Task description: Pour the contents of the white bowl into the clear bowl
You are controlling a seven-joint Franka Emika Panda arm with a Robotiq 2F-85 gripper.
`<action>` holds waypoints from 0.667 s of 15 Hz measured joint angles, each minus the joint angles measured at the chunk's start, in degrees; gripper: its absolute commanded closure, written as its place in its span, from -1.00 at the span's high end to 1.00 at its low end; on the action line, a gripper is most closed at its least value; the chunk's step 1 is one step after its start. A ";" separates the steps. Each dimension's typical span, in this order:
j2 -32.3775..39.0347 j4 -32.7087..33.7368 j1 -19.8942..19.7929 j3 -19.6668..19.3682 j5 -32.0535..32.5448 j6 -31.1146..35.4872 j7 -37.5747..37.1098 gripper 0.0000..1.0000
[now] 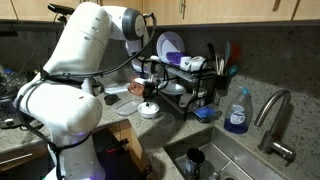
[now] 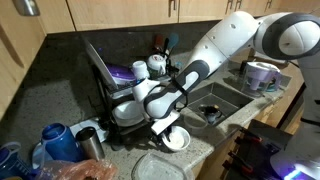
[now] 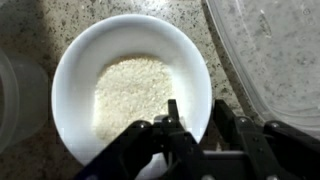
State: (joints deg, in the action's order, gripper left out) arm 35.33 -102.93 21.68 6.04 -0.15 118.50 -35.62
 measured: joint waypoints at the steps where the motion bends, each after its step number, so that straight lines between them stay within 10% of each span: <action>1: -0.28 0.03 0.32 0.00 0.95 0.00 0.00 -0.05; 10: -2.47 -2.94 3.57 0.05 3.87 -0.02 -1.00 -0.38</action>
State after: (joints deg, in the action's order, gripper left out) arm 32.86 -105.88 25.25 6.09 3.72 118.47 -36.61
